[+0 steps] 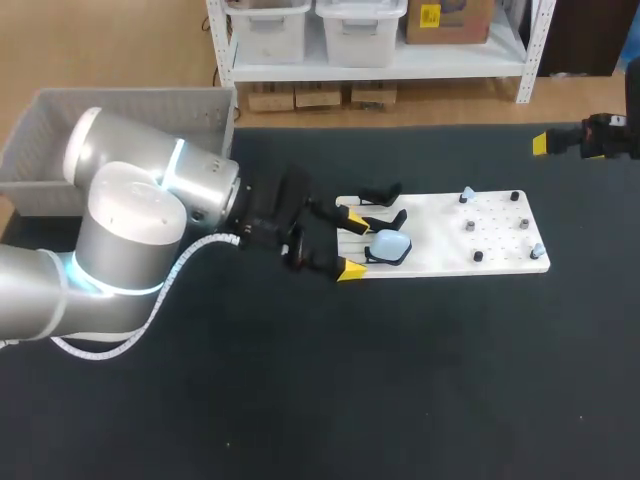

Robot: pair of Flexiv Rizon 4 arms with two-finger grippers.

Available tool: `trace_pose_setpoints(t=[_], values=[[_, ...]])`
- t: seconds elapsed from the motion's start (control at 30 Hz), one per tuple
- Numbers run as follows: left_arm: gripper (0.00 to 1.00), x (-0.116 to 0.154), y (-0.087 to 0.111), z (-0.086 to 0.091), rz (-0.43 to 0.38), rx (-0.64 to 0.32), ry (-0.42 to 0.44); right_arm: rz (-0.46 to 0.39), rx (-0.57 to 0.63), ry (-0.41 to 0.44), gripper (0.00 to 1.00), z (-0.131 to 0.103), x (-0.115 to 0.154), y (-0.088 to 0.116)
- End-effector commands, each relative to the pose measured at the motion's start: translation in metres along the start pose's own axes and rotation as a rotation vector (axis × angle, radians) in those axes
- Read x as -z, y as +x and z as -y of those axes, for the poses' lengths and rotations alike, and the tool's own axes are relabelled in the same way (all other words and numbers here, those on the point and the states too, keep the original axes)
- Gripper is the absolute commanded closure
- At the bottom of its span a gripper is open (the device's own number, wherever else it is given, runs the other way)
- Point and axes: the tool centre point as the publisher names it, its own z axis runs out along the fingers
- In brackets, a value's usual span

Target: Pick up each earbud case from the left stands, insert the matching earbuds, close the lid, and place the case in the box.

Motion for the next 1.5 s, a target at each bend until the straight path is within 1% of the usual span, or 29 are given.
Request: trace_pose_setpoints(t=[0.03,0.1,0.17,0.3,0.47,0.67,0.97,1.1,1.37,1.5], values=[[0.25,-0.003,-0.001,-0.007,-0.008,-0.002,0.007,0.0,0.0,0.0,0.0,0.0,0.0,0.0],[0.26,-0.003,-0.001,-0.01,-0.013,-0.001,0.008,0.0,0.0,0.0,0.0,0.0,0.0,0.0],[0.33,-0.003,-0.001,-0.012,-0.021,0.002,0.008,0.0,0.0,0.0,0.0,0.0,0.0,0.0],[0.32,-0.006,-0.003,-0.014,-0.024,0.001,0.014,0.0,0.0,0.0,0.0,0.0,0.0,0.0],[0.38,-0.009,-0.004,-0.016,-0.025,0.006,0.023,0.0,0.0,0.0,0.0,0.0,0.0,0.0],[0.42,-0.014,-0.002,-0.018,-0.019,0.026,0.021,0.0,0.0,0.0,0.0,0.0,0.0,0.0],[0.42,-0.022,-0.001,-0.016,-0.015,0.028,0.025,0.0,0.0,0.0,0.0,0.0,0.0,0.0],[0.45,-0.025,0.0,-0.016,-0.016,0.03,0.025,0.0,0.0,0.0,0.0,0.0,0.0,0.0],[0.47,-0.029,0.002,-0.018,-0.015,0.034,0.021,0.0,0.0,0.0,0.0,0.0,0.0,0.0],[0.5,-0.031,0.002,-0.019,-0.014,0.035,0.023,0.0,0.0,0.0,0.0,0.0,0.0,0.0]])
